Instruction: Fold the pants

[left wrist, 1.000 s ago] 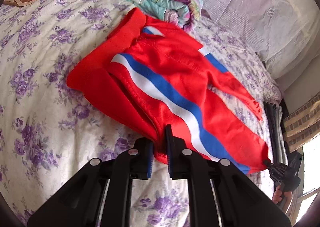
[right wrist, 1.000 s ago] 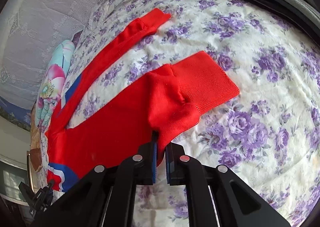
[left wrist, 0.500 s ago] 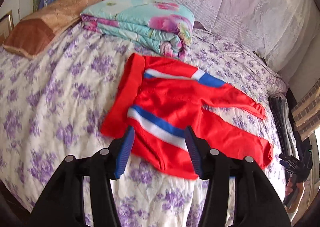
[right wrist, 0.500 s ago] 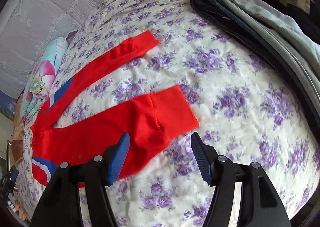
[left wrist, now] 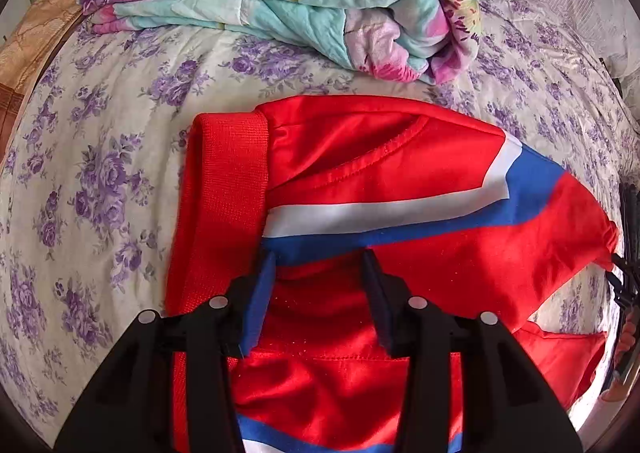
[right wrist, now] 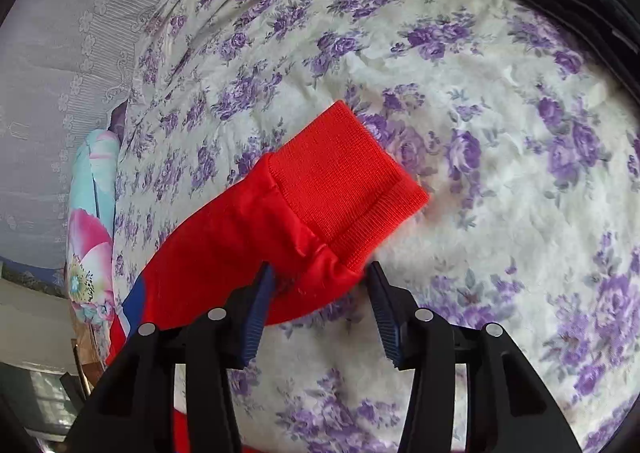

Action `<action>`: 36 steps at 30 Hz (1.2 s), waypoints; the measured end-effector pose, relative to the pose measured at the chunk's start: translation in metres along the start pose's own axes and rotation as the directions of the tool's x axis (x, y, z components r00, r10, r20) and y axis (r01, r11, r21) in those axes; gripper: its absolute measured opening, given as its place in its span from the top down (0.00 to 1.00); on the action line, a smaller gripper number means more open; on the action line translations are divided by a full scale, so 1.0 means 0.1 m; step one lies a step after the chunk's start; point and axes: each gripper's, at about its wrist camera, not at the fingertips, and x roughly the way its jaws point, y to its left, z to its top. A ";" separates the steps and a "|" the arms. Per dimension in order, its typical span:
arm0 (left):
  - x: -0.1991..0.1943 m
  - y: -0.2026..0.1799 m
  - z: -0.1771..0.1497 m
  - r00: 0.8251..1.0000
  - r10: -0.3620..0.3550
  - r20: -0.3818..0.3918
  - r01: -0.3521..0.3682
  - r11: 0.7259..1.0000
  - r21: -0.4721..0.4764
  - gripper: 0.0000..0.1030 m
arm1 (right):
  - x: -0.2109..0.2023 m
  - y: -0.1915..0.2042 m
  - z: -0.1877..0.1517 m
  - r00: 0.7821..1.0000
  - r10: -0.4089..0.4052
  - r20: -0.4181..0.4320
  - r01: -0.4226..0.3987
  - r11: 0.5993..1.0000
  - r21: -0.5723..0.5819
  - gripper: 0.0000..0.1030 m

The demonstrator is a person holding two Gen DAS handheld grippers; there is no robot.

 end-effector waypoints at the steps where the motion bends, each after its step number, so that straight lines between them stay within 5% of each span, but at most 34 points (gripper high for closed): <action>1: 0.02 0.00 0.00 1.000 0.008 -0.005 -0.008 1.000 0.007 0.58 | 0.04 0.02 0.01 1.000 -0.011 0.012 0.011 1.000 -0.007 0.77; 2: 0.03 -0.01 -0.01 1.000 0.018 -0.006 -0.018 1.000 0.013 0.58 | 0.07 0.05 0.02 1.000 -0.008 0.018 0.008 1.000 -0.017 0.84; 8: -0.05 -0.06 -0.16 0.999 0.036 -0.002 -0.036 0.996 0.076 0.58 | -0.38 0.11 -0.14 0.986 -0.099 0.134 0.109 0.991 -0.071 0.85; 12: 0.06 -0.07 -0.17 0.999 0.046 -0.002 -0.046 0.996 0.077 0.58 | -0.08 -0.07 -0.13 0.988 -0.137 0.072 0.143 0.987 -0.074 0.81; 18: -0.27 0.00 -0.17 0.999 0.048 -0.012 -0.045 0.985 0.170 0.59 | -0.37 0.14 -0.30 0.961 -0.270 0.068 0.278 0.946 -0.166 0.53; 20: -0.51 0.10 -0.12 0.997 0.071 0.031 -0.075 0.978 0.197 0.48 | -0.66 0.18 -0.54 0.953 -0.275 0.124 0.296 0.930 -0.216 0.52; 22: -0.71 0.15 0.00 0.993 0.083 0.080 -0.101 0.964 0.248 0.17 | -0.91 0.22 -0.88 0.963 -0.215 0.161 0.254 0.926 -0.280 0.48; 25: -0.77 0.08 0.31 0.984 0.111 0.136 -0.155 0.914 0.376 0.13 | -1.15 0.24 -1.47 0.978 -0.134 0.157 0.182 0.920 -0.348 0.47; 31: -0.17 -0.14 0.79 0.999 0.029 -0.016 -0.016 0.833 0.553 0.13 | -1.28 0.22 -2.29 0.982 -0.125 0.143 0.171 0.912 -0.372 0.47; 36: 0.36 -0.13 0.85 0.984 -0.031 -0.176 0.128 0.808 0.575 0.19 | -1.33 0.41 -2.40 0.956 -0.198 0.216 0.275 0.864 -0.422 0.47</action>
